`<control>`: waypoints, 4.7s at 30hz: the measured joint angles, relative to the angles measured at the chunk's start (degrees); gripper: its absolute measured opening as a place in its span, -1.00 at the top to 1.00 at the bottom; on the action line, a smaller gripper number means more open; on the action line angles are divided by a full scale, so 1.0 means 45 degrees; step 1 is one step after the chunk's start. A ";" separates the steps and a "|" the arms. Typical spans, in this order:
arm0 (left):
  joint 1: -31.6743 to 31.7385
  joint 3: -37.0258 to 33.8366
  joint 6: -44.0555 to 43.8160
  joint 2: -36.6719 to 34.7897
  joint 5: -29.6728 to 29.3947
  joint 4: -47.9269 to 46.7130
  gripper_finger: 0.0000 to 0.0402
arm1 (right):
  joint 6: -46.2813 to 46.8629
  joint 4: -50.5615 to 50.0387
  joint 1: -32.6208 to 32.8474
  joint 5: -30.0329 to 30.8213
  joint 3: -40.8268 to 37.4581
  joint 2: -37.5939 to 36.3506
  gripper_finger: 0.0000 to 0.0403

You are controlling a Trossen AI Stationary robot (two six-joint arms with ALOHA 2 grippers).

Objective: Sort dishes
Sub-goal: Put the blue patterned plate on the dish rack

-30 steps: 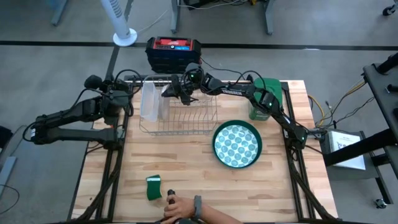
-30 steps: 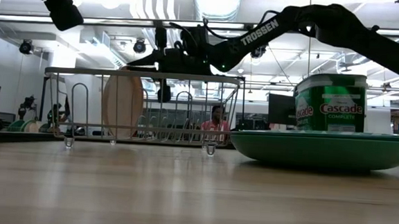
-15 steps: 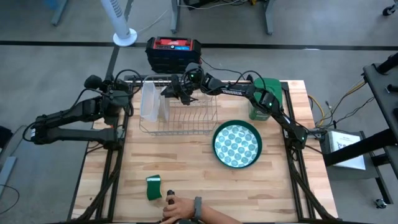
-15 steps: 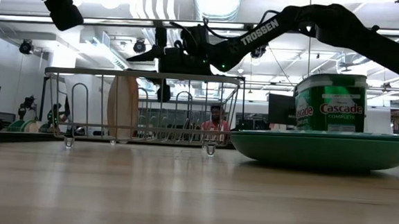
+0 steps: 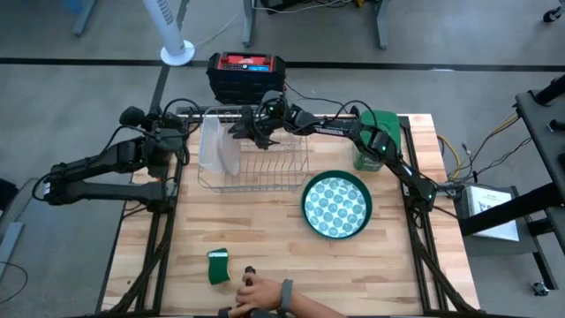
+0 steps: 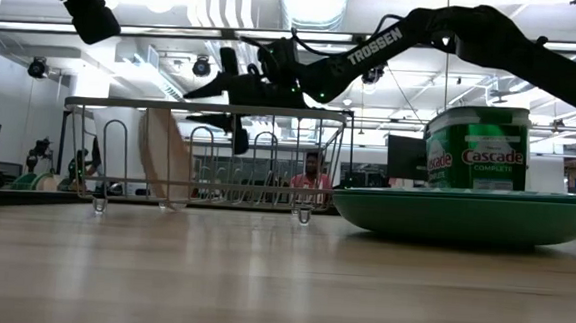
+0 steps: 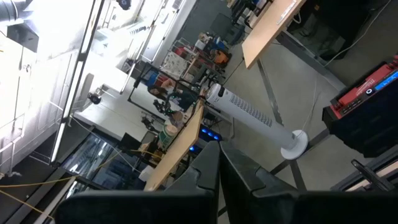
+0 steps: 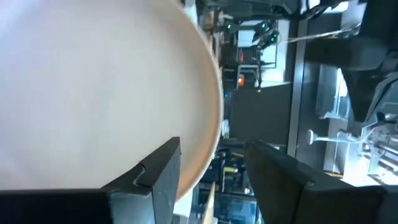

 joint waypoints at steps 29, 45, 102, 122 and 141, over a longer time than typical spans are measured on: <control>-0.0010 0.1193 -0.0398 0.0488 1.0857 0.0413 1.00 | 1.0408 -0.7611 -0.0384 0.6256 -0.0005 -0.5709 0.20; -0.0034 0.3477 -0.0793 0.4089 1.9356 0.0653 1.00 | 2.1314 -1.7569 -0.0024 0.6351 -0.1819 -1.0566 0.50; -0.3948 0.7635 0.1797 1.6285 1.9199 0.2754 1.00 | 3.5303 -1.5105 0.7538 1.1683 -1.6310 -1.5610 0.07; -0.4028 0.7457 0.1212 1.6418 1.9068 0.3456 1.00 | 3.4966 -1.2255 0.7537 1.1698 -1.7895 -1.4936 0.15; -0.4041 0.7385 0.0758 1.7025 1.9029 0.4255 1.00 | 3.4810 -1.0764 0.7519 1.2524 -1.9066 -1.6064 0.63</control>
